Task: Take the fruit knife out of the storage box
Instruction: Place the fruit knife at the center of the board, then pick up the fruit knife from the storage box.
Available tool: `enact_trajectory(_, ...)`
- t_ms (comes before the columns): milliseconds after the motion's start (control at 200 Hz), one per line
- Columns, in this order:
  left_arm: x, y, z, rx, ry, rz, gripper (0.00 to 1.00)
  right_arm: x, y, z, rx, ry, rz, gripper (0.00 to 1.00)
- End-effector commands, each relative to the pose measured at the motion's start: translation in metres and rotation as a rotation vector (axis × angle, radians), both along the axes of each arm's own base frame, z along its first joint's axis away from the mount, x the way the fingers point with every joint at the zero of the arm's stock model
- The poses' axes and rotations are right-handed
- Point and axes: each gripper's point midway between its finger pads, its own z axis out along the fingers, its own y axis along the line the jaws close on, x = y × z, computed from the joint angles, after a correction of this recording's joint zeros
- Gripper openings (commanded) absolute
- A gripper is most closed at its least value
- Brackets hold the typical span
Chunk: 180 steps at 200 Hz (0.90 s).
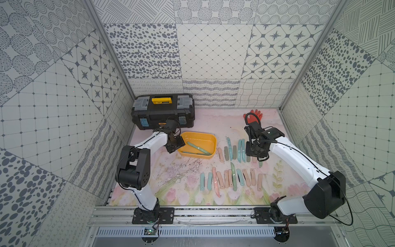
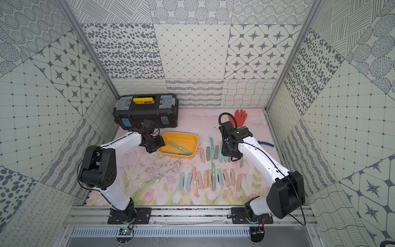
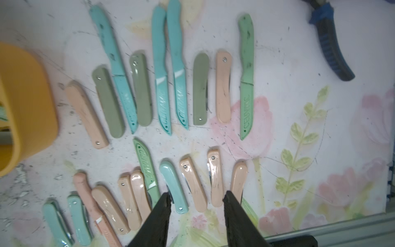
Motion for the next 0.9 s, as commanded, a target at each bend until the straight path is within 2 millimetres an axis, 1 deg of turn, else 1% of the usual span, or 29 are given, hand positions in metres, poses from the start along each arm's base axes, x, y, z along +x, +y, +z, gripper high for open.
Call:
enact_trajectory(0, 0.000, 0.001, 0.004, -0.001, -0.013, -0.004, 0.67, 0.040, 0.048, 0.026, 0.112, -0.170, 0.174, 0.45)
enact_trajectory(105, 0.001, 0.003, 0.009, 0.006, -0.027, -0.005, 0.67, 0.065, 0.089, 0.043, 0.167, -0.244, 0.314, 0.47)
enact_trajectory(220, 0.001, 0.003, 0.011, 0.007, -0.035, -0.008, 0.67, 0.077, 0.125, 0.059, 0.143, -0.319, 0.452, 0.50)
enact_trajectory(325, 0.002, 0.003, 0.012, 0.011, -0.041, -0.008, 0.67, 0.081, 0.156, 0.060, 0.152, -0.361, 0.564, 0.54)
enact_trajectory(375, 0.002, 0.003, 0.012, 0.013, -0.043, -0.007, 0.67, 0.083, 0.172, 0.058, 0.194, -0.366, 0.606, 0.56)
enact_trajectory(435, 0.003, 0.004, 0.013, 0.014, -0.043, -0.006, 0.67, 0.086, 0.193, 0.061, 0.254, -0.379, 0.662, 0.57)
enact_trajectory(555, 0.003, 0.005, 0.014, 0.022, -0.045, -0.003, 0.67, 0.091, 0.233, 0.063, 0.283, -0.390, 0.788, 0.61)
enact_trajectory(635, 0.003, 0.008, 0.015, 0.035, -0.046, -0.002, 0.67, 0.095, 0.255, 0.058, 0.276, -0.365, 0.871, 0.62)
enact_trajectory(675, 0.003, 0.008, 0.015, 0.038, -0.046, -0.001, 0.67, 0.095, 0.263, 0.051, 0.260, -0.332, 0.902, 0.63)
enact_trajectory(695, 0.003, 0.009, 0.015, 0.039, -0.046, -0.001, 0.67, 0.097, 0.267, 0.050, 0.253, -0.326, 0.917, 0.63)
enact_trajectory(715, 0.002, 0.009, 0.016, 0.042, -0.045, 0.001, 0.67, 0.095, 0.270, 0.045, 0.243, -0.304, 0.935, 0.64)
enact_trajectory(745, 0.002, 0.010, 0.016, 0.046, -0.045, 0.004, 0.67, 0.095, 0.276, 0.044, 0.239, -0.295, 0.965, 0.66)
enact_trajectory(765, 0.002, 0.011, 0.016, 0.049, -0.046, 0.006, 0.67, 0.093, 0.279, 0.036, 0.229, -0.268, 0.986, 0.68)
enact_trajectory(810, 0.002, 0.012, 0.016, 0.054, -0.046, 0.013, 0.67, 0.092, 0.285, 0.032, 0.210, -0.244, 1.019, 0.71)
enact_trajectory(895, 0.002, 0.016, 0.018, 0.064, -0.049, 0.027, 0.67, 0.091, 0.296, 0.012, 0.184, -0.182, 1.065, 0.73)
